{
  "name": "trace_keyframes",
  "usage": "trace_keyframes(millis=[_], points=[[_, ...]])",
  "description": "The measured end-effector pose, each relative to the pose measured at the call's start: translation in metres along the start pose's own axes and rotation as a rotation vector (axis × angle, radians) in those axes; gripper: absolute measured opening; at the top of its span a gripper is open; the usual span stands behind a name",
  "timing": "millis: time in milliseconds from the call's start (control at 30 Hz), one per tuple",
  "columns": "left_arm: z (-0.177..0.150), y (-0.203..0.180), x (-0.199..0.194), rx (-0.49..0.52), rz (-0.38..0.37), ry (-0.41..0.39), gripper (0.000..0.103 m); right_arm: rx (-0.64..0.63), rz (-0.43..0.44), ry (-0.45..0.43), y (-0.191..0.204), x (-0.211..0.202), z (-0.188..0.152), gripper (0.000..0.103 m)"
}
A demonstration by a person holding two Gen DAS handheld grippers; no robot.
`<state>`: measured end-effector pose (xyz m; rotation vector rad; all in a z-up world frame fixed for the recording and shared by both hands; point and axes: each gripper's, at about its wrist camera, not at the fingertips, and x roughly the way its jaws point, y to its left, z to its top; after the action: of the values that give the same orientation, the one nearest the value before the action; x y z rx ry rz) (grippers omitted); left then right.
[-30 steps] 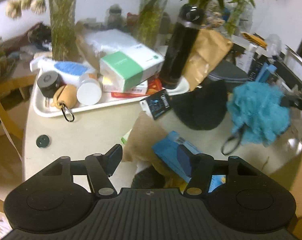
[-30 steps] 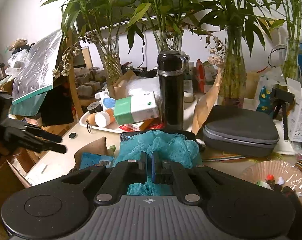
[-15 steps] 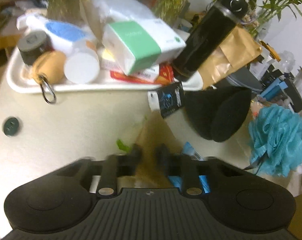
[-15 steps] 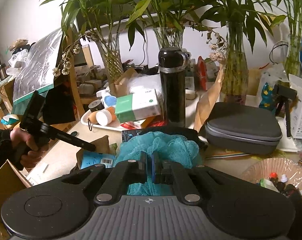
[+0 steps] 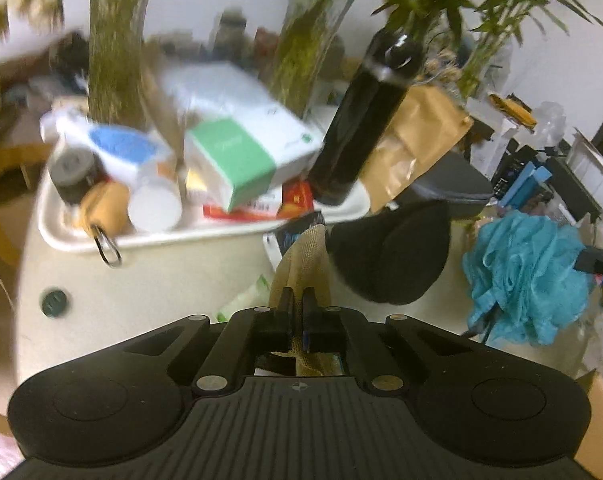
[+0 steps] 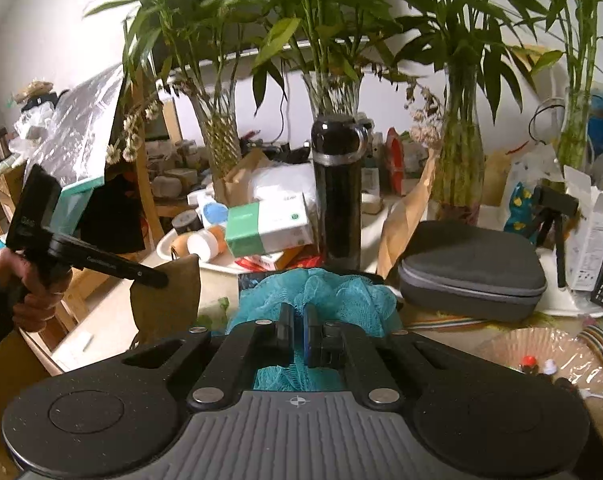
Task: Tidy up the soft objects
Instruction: 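Lift the tan pouch with the left gripper while the right holds the pouf up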
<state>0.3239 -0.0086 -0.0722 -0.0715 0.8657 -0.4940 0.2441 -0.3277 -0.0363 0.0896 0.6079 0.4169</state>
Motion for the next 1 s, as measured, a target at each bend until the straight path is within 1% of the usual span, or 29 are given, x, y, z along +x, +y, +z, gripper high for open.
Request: trace_keyframes(millis=[100, 200, 400, 733, 1000], points=[[0.003, -0.012, -0.02, 0.052, 0.04, -0.045, 0.004, 0.006, 0.002, -0.02, 0.003, -0.011, 0.004, 0.006], [0.008, -0.022, -0.039, 0.077, 0.046, -0.083, 0.004, -0.003, 0.012, -0.039, 0.01, -0.025, 0.01, 0.006], [0.014, -0.042, -0.076, 0.107, 0.051, -0.137, 0.004, -0.052, -0.005, -0.06, 0.027, -0.051, 0.022, 0.006], [0.009, -0.073, -0.133, 0.154, 0.056, -0.198, 0.004, -0.11, 0.016, -0.085, 0.052, -0.092, 0.027, 0.006], [-0.004, -0.092, -0.172, 0.175, 0.041, -0.217, 0.004, -0.154, 0.036, -0.096, 0.069, -0.113, 0.024, 0.006]])
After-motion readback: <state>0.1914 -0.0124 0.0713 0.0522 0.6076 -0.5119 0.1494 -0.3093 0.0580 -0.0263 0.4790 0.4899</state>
